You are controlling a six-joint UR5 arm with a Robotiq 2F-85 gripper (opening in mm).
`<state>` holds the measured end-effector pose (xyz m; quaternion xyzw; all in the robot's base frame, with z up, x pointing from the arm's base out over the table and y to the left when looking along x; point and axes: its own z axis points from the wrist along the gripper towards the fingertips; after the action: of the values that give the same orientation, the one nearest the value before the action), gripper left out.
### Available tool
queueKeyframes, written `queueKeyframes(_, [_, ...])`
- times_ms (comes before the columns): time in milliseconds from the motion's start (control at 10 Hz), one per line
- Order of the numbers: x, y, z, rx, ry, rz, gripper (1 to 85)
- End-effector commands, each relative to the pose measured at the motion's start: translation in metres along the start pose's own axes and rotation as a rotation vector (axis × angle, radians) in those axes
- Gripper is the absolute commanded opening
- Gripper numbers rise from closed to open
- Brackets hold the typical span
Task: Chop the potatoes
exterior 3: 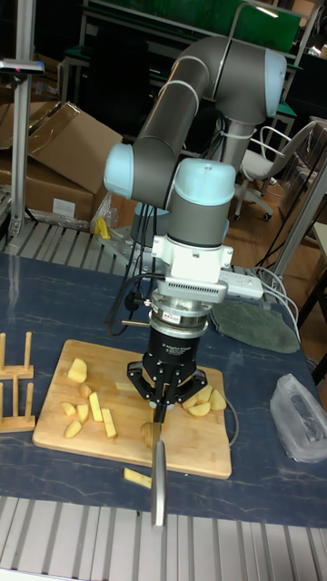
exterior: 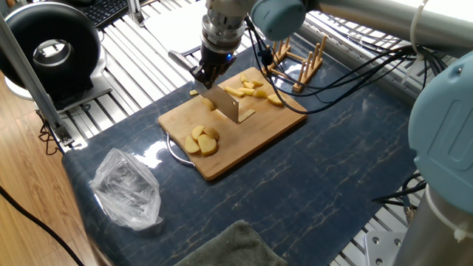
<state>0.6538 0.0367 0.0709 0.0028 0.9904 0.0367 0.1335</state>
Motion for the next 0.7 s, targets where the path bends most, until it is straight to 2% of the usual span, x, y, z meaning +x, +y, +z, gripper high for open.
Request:
queueKeyframes(0, [0.000, -0.004, 0.002, -0.002, -0.028, -0.006, 1.0])
queueKeyframes(200, [0.010, -0.007, -0.002, -0.012, -0.031, -0.023, 1.0])
queueKeyframes(300, [0.010, -0.008, -0.004, -0.016, -0.029, -0.028, 1.0])
queueKeyframes(500, [0.017, -0.008, -0.009, -0.027, 0.000, -0.025, 1.0])
queueKeyframes(600, [0.017, -0.006, -0.009, -0.027, 0.001, -0.019, 1.0])
